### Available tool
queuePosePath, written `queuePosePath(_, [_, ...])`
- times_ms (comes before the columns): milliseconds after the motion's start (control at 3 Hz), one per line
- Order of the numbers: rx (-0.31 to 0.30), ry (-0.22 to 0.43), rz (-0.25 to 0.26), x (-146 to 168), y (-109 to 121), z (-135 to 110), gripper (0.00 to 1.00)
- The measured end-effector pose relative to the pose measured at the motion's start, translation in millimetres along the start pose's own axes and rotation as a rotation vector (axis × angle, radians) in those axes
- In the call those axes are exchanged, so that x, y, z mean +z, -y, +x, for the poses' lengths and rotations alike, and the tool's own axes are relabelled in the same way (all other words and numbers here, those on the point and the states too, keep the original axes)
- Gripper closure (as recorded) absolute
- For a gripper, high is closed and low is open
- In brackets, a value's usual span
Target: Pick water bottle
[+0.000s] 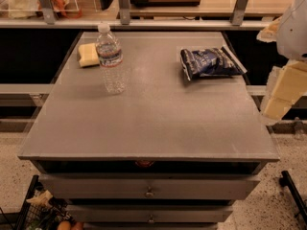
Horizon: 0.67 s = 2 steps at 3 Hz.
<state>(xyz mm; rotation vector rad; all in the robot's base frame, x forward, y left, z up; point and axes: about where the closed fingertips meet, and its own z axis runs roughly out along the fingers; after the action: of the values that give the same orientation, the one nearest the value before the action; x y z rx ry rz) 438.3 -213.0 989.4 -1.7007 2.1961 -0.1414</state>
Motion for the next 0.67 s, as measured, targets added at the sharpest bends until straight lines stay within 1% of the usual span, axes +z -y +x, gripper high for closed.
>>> queuePosePath(333, [0.0, 0.0, 0.0, -0.1, 0.0, 0.0, 0.0])
queuePosePath(667, [-0.002, 0.02, 0.011, -1.7, 2.1, -1.6, 0.0])
